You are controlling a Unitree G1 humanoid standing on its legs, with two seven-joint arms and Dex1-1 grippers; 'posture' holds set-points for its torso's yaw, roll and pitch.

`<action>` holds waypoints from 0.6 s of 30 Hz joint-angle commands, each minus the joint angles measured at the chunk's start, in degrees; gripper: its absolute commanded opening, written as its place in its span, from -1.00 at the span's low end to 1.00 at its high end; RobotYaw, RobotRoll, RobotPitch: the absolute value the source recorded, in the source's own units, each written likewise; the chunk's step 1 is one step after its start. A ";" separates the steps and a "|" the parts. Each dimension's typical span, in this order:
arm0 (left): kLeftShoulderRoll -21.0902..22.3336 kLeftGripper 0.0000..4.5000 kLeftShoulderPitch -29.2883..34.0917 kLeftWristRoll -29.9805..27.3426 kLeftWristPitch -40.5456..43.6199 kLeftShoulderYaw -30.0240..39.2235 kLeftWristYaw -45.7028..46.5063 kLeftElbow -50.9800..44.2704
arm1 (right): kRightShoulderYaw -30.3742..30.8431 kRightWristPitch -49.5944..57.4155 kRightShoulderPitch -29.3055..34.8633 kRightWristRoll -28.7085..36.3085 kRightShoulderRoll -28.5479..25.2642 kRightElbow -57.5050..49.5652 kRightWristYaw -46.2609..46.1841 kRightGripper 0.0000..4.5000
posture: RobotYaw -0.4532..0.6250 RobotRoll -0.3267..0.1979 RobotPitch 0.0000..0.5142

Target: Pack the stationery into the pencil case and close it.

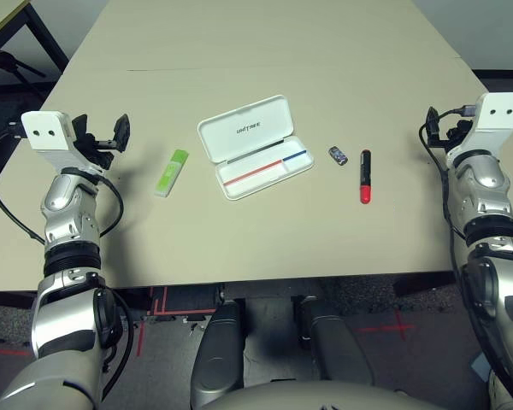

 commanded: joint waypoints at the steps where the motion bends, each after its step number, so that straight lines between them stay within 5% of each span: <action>1: 0.37 0.98 1.00 -0.39 -0.63 0.36 0.02 -0.11 | -0.01 -0.47 -1.15 -0.12 0.38 1.10 -0.01 1.00 | -0.05 0.25 -0.32; 18: 0.35 0.98 1.44 -0.57 -0.82 0.71 0.06 0.04 | 0.09 -0.11 -1.84 0.39 0.66 0.45 3.65 1.00 | -0.08 0.25 -0.28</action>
